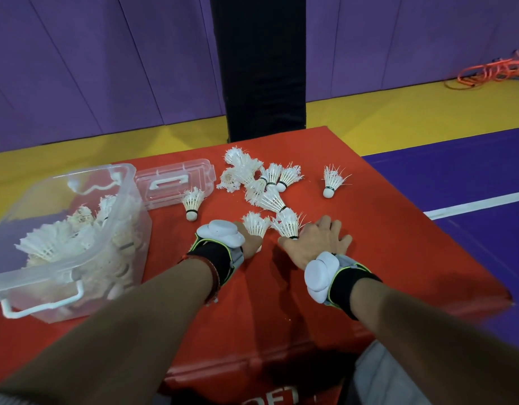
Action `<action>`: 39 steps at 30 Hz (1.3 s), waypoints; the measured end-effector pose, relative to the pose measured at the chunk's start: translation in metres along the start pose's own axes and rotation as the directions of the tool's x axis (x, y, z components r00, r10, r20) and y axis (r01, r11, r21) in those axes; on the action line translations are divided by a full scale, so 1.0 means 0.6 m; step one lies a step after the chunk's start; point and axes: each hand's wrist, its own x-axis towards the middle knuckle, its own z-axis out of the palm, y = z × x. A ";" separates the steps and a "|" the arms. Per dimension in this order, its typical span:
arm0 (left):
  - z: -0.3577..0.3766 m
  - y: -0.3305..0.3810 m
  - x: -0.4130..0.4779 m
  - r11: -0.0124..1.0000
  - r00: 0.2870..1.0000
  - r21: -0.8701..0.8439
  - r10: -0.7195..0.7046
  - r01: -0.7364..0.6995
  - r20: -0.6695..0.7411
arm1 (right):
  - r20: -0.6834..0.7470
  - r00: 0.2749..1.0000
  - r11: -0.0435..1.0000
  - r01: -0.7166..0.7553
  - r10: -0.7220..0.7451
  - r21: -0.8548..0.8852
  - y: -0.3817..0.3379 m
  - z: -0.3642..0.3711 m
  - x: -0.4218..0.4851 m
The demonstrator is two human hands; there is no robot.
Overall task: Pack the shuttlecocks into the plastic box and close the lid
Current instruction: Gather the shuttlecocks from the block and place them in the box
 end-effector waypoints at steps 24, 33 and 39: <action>-0.031 -0.072 -0.020 0.998 0.949 0.025 0.060 -0.054 -0.309 | -0.205 0.975 0.994 0.062 -0.079 -0.092 -0.026 -0.042 -0.039; -0.067 -0.045 0.045 0.997 0.904 0.046 0.079 -0.066 -0.419 | -0.276 0.945 0.978 0.199 -0.174 0.068 -0.058 -0.042 0.077; -0.067 -0.032 0.111 0.978 0.855 0.153 0.201 -0.144 -0.478 | -0.143 0.956 0.943 0.280 -0.256 0.182 -0.075 -0.032 0.141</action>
